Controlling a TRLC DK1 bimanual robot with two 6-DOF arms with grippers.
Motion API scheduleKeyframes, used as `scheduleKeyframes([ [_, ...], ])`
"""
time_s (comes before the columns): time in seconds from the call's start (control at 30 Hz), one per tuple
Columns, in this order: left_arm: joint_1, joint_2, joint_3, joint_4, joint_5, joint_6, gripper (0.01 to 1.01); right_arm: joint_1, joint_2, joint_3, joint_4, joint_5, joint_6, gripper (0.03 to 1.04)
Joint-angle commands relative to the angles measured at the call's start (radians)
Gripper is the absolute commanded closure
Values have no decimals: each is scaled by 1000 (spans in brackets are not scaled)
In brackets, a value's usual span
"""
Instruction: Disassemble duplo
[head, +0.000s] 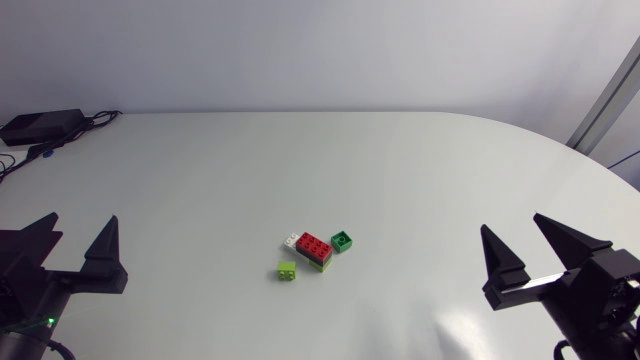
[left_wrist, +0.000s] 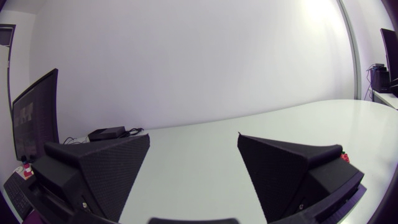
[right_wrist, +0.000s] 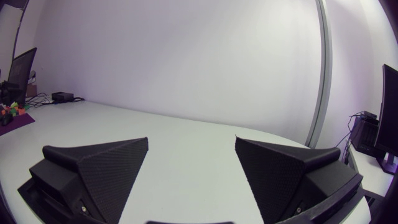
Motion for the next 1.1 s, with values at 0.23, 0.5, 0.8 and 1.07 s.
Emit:
scheduleKeyframes([
  [0.23,-7,-16,-20,-4,10,5,48,12,-8,-37,-20,-5,23,59],
  [0.5,-12,-16,-20,-1,10,3,48,6,-9,-37,-17,-2,20,59],
  [0.8,-41,-18,86,-79,10,-32,48,16,-8,76,-86,2,57,59],
  [1.07,-162,191,306,-193,10,-90,57,45,162,302,-181,4,114,59],
])
